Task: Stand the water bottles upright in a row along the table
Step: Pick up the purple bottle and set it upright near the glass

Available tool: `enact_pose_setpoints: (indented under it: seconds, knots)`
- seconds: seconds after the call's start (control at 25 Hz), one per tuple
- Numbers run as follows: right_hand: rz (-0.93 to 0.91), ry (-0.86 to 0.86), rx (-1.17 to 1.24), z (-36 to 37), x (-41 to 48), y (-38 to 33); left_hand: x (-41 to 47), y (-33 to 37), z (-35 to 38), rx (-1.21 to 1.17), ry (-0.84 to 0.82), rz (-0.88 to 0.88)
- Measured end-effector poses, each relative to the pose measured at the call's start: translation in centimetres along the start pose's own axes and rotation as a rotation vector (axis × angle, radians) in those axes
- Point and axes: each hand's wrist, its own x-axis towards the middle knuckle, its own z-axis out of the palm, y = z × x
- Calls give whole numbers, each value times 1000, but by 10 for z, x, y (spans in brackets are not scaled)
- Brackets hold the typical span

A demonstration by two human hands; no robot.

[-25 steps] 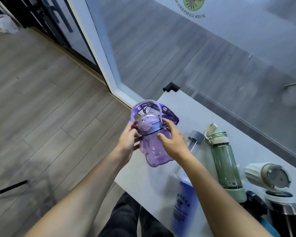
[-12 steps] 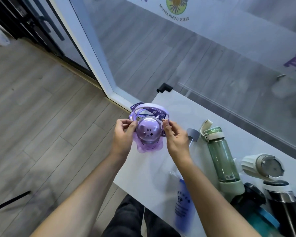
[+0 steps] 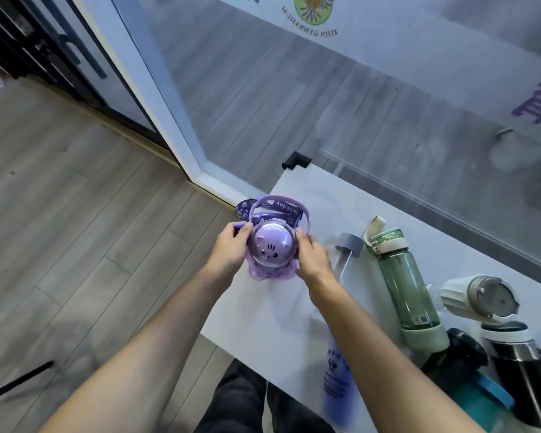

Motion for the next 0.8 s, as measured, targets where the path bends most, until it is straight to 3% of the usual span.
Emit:
enact_pose_setpoints:
  seconds: [0.56,0.8]
  knots:
    - [-47,257,219,-52,90,-59,89,98,110,72,-242,61]
    - [-28,159,166,-70,125,-83,106,133,131,68,-224,58]
